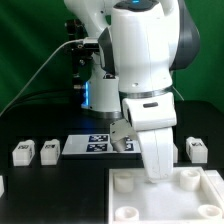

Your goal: Assemble one leg

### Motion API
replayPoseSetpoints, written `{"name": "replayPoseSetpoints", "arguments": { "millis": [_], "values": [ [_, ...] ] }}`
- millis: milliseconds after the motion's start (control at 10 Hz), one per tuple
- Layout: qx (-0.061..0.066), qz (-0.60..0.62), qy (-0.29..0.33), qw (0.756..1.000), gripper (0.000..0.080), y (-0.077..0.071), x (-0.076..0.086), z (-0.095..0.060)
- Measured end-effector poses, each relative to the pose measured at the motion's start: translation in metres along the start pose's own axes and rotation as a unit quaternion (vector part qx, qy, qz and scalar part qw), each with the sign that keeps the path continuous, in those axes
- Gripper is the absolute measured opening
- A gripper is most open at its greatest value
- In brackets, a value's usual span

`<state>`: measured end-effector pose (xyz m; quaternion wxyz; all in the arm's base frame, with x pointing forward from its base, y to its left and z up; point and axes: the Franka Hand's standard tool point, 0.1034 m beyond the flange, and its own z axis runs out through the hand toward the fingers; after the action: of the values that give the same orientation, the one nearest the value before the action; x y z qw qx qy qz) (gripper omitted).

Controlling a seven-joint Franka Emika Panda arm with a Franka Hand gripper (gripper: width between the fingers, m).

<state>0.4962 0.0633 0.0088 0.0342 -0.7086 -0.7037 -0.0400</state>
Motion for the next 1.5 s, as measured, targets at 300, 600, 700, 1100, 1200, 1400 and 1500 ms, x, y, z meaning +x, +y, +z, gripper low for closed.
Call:
{"name": "replayPoseSetpoints", "arguments": {
  "millis": [300, 600, 700, 1100, 1200, 1400, 1500],
  "values": [
    [0.0, 0.001, 0.0, 1.0, 0.0401, -0.0003, -0.0006, 0.0005],
    [0.001, 0.001, 0.0, 1.0, 0.0626, -0.0004, -0.0008, 0.0007],
    [0.001, 0.001, 0.0, 1.0, 0.0626, -0.0005, -0.0009, 0.0008],
    [0.001, 0.001, 0.0, 1.0, 0.0649, -0.0007, -0.0012, 0.0012],
    [0.001, 0.001, 0.0, 1.0, 0.0649, -0.0008, -0.0012, 0.0012],
    [0.001, 0.005, 0.0, 1.0, 0.0649, -0.0007, -0.0011, 0.001],
    [-0.004, 0.056, -0.002, 0.998, 0.0649, 0.0004, 0.0008, -0.0056]
  ]
}}
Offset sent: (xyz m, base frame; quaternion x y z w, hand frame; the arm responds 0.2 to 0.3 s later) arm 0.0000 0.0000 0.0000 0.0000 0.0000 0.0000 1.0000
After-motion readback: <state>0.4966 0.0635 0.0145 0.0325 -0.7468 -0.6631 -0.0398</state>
